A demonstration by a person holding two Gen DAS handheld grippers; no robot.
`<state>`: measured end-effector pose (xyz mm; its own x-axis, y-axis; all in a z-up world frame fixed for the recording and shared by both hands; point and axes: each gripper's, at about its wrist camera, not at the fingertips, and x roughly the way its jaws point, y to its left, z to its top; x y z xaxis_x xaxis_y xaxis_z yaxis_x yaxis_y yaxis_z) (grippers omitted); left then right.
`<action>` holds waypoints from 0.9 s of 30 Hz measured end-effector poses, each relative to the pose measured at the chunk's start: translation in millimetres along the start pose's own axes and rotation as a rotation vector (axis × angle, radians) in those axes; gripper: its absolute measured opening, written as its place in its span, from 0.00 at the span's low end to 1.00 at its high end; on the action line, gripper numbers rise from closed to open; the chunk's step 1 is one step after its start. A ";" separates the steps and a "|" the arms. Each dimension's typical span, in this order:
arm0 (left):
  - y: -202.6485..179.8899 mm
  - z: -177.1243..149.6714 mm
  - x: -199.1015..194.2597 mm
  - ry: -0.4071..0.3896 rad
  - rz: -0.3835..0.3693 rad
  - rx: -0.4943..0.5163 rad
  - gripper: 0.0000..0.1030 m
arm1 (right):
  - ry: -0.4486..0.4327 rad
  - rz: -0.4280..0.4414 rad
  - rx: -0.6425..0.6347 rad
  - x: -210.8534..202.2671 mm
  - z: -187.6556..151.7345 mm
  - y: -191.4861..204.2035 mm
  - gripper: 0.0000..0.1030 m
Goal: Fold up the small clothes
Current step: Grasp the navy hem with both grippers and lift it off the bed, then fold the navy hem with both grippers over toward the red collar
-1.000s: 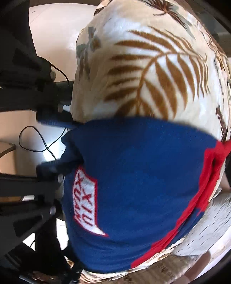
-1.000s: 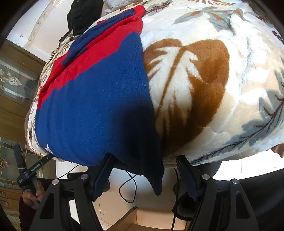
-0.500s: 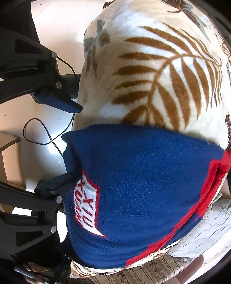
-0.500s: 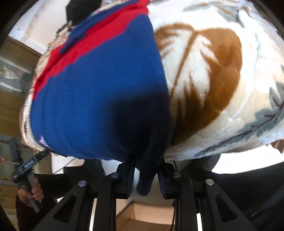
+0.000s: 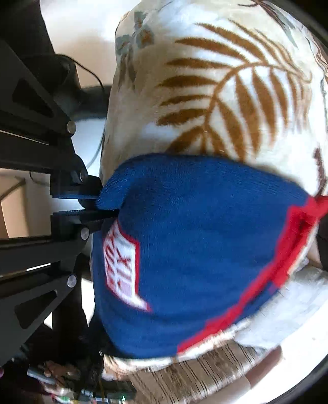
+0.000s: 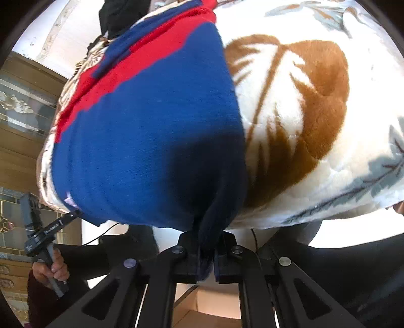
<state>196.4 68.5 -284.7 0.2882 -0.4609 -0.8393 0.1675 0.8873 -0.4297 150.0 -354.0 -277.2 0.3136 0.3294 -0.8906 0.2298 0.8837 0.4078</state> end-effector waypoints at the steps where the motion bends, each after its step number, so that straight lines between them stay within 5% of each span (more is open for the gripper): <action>1: -2.9 -1.9 -7.6 -0.014 -0.031 0.006 0.06 | 0.003 0.021 0.002 -4.8 -2.4 2.2 0.07; 14: -52.5 34.3 -107.0 -0.201 -0.301 0.151 0.06 | -0.112 0.356 -0.020 -96.5 10.7 38.8 0.07; 27: -52.3 115.3 -108.9 -0.241 -0.311 0.084 0.06 | -0.237 0.435 -0.008 -118.8 80.1 49.0 0.07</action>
<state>265.0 70.3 -132.4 0.4223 -0.7072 -0.5670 0.3555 0.7047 -0.6141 197.8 -376.5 -135.3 0.5802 0.5844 -0.5674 0.0245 0.6838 0.7293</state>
